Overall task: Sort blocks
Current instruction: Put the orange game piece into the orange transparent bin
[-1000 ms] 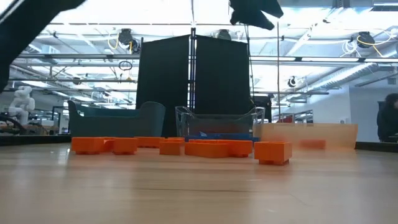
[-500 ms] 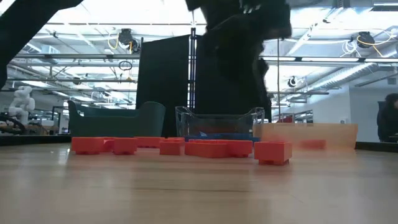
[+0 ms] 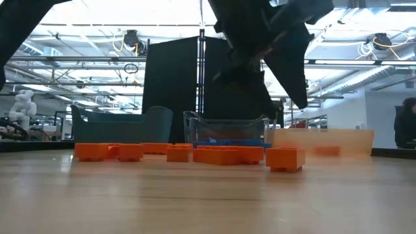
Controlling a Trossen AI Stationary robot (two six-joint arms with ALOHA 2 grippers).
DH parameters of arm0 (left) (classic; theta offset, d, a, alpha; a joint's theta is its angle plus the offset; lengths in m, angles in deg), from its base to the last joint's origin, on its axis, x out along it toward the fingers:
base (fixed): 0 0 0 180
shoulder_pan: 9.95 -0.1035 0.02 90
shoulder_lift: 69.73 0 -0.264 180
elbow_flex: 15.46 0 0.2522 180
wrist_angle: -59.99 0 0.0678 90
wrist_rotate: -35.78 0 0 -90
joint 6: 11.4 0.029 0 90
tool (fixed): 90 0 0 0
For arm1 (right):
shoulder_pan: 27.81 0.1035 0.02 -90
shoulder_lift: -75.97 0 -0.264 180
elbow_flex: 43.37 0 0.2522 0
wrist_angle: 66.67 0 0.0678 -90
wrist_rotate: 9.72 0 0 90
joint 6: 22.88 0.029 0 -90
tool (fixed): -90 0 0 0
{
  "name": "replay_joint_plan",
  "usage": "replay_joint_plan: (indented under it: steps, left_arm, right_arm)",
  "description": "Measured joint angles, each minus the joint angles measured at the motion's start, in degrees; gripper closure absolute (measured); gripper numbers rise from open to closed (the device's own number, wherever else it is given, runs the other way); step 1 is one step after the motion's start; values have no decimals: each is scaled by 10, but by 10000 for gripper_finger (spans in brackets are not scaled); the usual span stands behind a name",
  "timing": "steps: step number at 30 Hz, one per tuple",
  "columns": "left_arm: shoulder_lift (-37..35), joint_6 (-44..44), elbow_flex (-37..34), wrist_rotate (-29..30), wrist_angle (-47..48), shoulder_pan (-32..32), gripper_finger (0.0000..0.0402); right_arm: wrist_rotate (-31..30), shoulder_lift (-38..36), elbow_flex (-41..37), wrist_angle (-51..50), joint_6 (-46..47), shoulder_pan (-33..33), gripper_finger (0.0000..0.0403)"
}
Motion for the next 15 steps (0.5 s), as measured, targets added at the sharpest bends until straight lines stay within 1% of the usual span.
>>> replay_joint_plan:
  steps: [8, 11, 15]
  left_arm:
    - [9, -75, 0, 93, -43, 28, 139]
    - [18, -83, 0, 108, -47, 31, 139]
    - [44, -112, 0, 109, -51, 35, 139]
  right_arm:
    - [0, 0, 0, 0, -1, 0, 403]
    - [0, 0, 0, 0, -2, 0, 403]
    - [0, 0, 0, 0, 1, 0, 403]
